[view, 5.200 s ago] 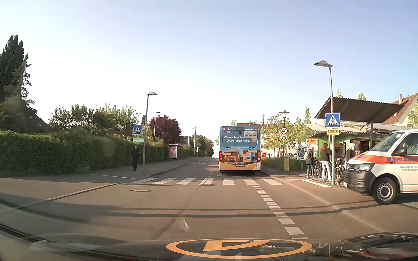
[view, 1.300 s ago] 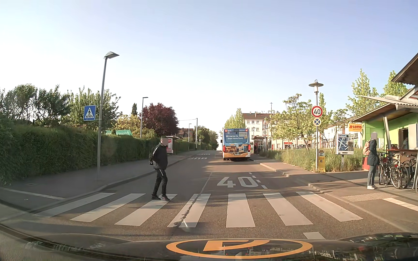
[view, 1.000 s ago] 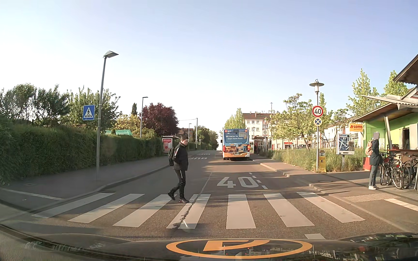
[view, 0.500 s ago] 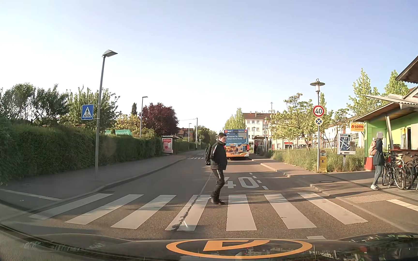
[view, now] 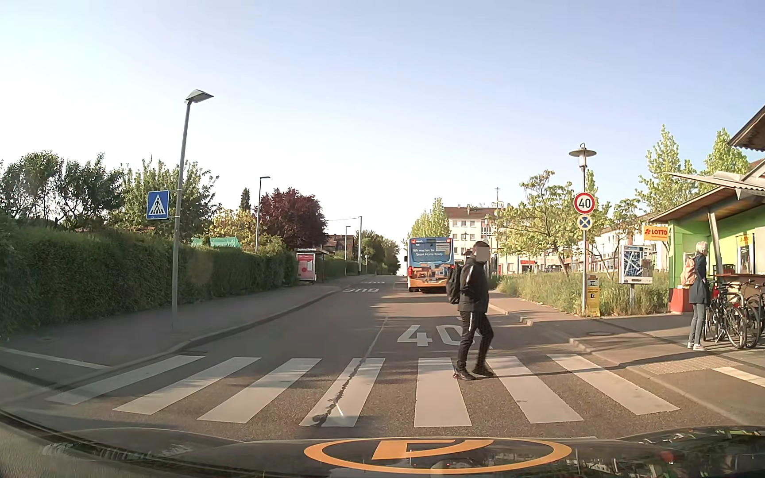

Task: Follow the waypoints while adhering to traffic rules and regulations

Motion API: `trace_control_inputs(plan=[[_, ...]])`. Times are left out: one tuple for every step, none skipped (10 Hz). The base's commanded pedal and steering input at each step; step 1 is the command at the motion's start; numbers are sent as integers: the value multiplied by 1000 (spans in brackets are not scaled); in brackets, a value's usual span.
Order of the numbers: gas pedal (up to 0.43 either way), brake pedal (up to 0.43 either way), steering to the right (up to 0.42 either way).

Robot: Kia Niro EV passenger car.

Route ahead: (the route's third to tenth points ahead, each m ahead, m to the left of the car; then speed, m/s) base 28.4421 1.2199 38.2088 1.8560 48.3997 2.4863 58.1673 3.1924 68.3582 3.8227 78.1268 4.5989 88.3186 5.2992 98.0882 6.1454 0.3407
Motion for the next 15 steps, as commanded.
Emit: trace_control_inputs(plan=[[220,0,-7],[268,0,-8],[339,0,-14],[378,0,-22],[398,0,-28],[409,0,-33],[421,0,-34],[421,0,-34],[421,0,-34],[421,0,-34],[421,0,-34],[429,0,-33],[469,0,-33],[520,0,-33],[551,0,-33]])
